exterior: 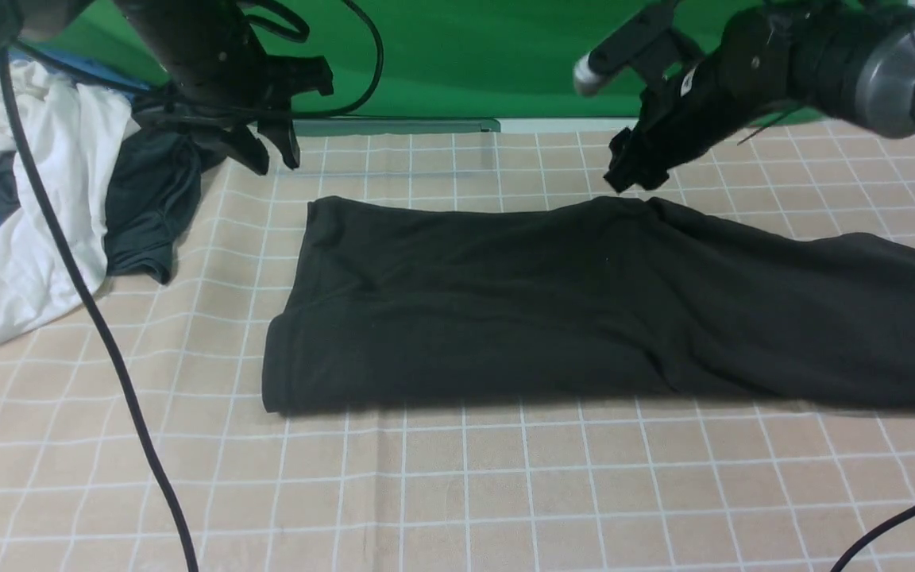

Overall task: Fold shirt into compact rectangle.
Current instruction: 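Fold the black garment in half by bringing its near edge over to the far edge, then pull the folded dark garment lengthwise by its ends to straighten it flat on the table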

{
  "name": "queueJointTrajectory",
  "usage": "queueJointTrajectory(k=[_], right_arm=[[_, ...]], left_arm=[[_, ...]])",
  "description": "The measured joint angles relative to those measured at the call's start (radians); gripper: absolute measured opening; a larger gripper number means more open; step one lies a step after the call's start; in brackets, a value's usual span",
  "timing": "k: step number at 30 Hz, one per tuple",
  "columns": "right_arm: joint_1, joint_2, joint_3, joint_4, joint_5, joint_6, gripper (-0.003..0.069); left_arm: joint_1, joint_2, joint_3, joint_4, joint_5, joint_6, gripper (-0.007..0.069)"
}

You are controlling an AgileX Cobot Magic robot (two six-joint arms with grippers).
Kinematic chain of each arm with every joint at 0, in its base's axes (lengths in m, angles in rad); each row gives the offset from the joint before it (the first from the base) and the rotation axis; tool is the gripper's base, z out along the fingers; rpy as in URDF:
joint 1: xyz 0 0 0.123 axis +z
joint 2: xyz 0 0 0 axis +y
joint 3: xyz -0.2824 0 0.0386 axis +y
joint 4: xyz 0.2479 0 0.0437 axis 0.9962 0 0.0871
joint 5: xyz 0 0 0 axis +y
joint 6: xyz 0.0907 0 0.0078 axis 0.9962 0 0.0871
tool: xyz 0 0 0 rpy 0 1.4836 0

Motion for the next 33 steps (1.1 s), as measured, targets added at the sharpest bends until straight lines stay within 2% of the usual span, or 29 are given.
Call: queueJointTrajectory(k=[1,2,3,4,5,6,7,11,14,19,24,28,33], right_arm=[[0.0,-0.018,-0.022,-0.01,0.035,0.0,0.0398],[0.0,-0.037,-0.04,-0.021,0.071,0.0,0.0323],[-0.004,-0.072,-0.07,-0.038,0.138,0.003,0.0192],[-0.007,-0.099,-0.085,-0.046,0.185,0.012,0.0134],[-0.008,-0.104,-0.091,-0.047,0.194,0.014,0.0123],[-0.021,-0.149,-0.108,-0.049,0.265,0.03,0.0062],[-0.032,-0.178,-0.112,-0.049,0.303,0.047,0.0042],[-0.09,-0.265,-0.109,-0.044,0.481,0.107,0.0026],[-0.142,-0.357,-0.05,-0.004,0.522,0.131,0.0026],[-0.169,-0.461,0.097,0.033,0.52,0.15,0.0026],[-0.169,-0.513,0.24,0.047,0.464,0.156,0.0025],[-0.169,-0.516,0.336,0.058,0.424,0.156,0.0025],[-0.169,-0.517,0.416,0.08,0.396,0.156,0.0025]], left_arm=[[0.0,-0.019,0.014,0.001,0.0,-0.015,0.0208],[0.0,-0.046,0.04,0.001,-0.001,-0.028,0.0212],[0.0,-0.089,0.092,-0.005,-0.001,-0.046,0.0215],[0.0,-0.116,0.129,-0.011,-0.001,-0.049,0.0215],[0.0,-0.129,0.139,-0.013,-0.002,-0.052,0.0215],[0.0,-0.175,0.23,-0.026,-0.002,-0.066,0.0218],[0.0,-0.205,0.294,-0.031,-0.002,-0.069,0.0221],[0.0,-0.27,0.502,-0.055,0.009,-0.074,0.0259],[0.0,-0.276,0.642,-0.102,-0.026,-0.076,0.0315],[0.0,-0.278,0.764,-0.175,-0.13,-0.067,0.0419],[0.0,-0.278,0.839,-0.182,-0.219,-0.04,0.0502],[0.0,-0.271,0.854,-0.214,-0.332,0.011,0.0521],[0.0,-0.24,0.855,-0.281,-0.386,0.038,0.0512]])
